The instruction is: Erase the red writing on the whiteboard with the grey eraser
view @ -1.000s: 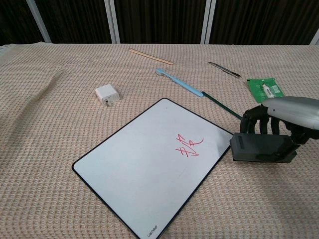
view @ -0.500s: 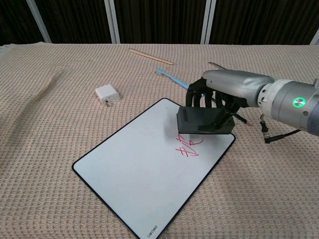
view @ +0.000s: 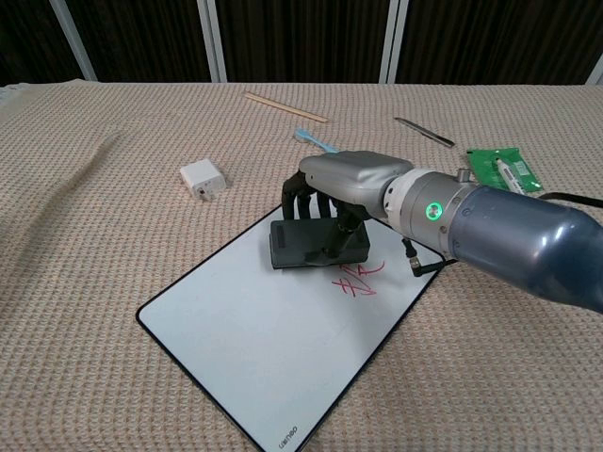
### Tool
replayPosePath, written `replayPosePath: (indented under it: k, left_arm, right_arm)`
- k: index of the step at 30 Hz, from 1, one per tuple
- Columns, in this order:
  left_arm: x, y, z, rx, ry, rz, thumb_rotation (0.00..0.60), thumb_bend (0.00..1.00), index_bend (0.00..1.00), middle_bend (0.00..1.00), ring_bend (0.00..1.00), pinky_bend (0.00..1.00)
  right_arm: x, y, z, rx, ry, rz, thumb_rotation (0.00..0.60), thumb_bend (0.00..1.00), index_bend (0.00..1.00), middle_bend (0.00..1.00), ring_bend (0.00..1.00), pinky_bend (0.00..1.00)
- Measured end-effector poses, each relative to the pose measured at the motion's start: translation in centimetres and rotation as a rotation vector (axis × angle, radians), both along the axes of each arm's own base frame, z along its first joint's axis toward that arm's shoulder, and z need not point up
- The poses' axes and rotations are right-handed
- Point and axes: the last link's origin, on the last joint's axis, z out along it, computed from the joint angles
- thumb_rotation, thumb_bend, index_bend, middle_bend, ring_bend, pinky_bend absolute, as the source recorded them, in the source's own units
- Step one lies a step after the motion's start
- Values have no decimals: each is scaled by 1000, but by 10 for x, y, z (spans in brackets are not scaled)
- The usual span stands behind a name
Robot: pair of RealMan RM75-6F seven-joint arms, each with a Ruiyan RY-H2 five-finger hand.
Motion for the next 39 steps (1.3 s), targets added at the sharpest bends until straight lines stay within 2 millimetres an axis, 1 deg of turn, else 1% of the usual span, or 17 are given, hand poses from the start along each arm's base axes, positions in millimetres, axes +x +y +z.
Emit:
replayPosePath:
  k: [4, 11, 13, 20, 23, 27, 31, 39]
  left_arm:
    - [0, 0, 0, 0, 0, 1, 600, 525, 88, 6, 0, 0]
    - [0, 0, 0, -1, 2, 0, 600, 525, 88, 6, 0, 0]
    - [0, 0, -1, -2, 4, -1, 600, 525, 88, 6, 0, 0]
    - [1, -1, -1, -1, 7, -3, 600, 525, 88, 6, 0, 0]
    - [1, -1, -2, -1, 8, -4, 600, 525, 88, 6, 0, 0]
    - [1, -1, -2, -1, 9, -3, 600, 525, 88, 6, 0, 0]
    - [0, -1, -1, 0, 9, -3, 600, 525, 88, 6, 0, 0]
    - [0, 0, 0, 4, 7, -2, 600, 525, 88, 6, 0, 0]
  right_arm:
    - [0, 2, -8, 5, 31, 10, 600, 400, 488, 488, 457, 521]
    - [-10, 12, -2, 30, 66, 33, 600, 400, 492, 494, 462, 523]
    - [-15, 18, 1, 44, 77, 40, 600, 400, 493, 494, 462, 523]
    - [-40, 48, 14, 120, 135, 58, 600, 400, 493, 494, 461, 523]
    - [-47, 55, 18, 130, 135, 58, 600, 402, 495, 494, 461, 523]
    - [-50, 52, 20, 115, 125, 50, 600, 404, 497, 495, 461, 523]
    - [-49, 42, 18, 90, 101, 29, 600, 405, 498, 494, 462, 523]
    - [-48, 11, 13, 23, 72, -16, 600, 405, 506, 495, 461, 523]
